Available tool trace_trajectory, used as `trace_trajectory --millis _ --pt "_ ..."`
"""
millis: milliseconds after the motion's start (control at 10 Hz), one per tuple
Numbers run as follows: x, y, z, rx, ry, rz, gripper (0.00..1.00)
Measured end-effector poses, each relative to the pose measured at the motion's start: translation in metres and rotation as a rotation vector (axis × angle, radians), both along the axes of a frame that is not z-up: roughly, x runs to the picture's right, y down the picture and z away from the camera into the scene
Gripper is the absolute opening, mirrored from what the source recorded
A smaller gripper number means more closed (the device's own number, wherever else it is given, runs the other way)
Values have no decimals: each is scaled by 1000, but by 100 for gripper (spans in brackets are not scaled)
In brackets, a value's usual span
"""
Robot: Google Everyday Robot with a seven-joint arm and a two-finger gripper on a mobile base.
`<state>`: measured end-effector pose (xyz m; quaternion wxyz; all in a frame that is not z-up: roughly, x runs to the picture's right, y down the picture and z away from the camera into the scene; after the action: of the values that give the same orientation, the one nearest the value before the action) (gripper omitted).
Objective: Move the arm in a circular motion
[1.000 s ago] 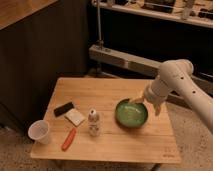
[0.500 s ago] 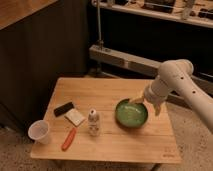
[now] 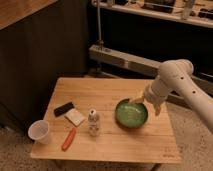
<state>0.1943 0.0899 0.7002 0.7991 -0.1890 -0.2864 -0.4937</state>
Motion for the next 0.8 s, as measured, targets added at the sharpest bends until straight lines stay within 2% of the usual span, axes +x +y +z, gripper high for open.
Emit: trace_trajectory --millis 300,800 --pt "-13 2 -6 8 -7 -24 80" --pt "-70 1 -18 35 -43 -111 80"
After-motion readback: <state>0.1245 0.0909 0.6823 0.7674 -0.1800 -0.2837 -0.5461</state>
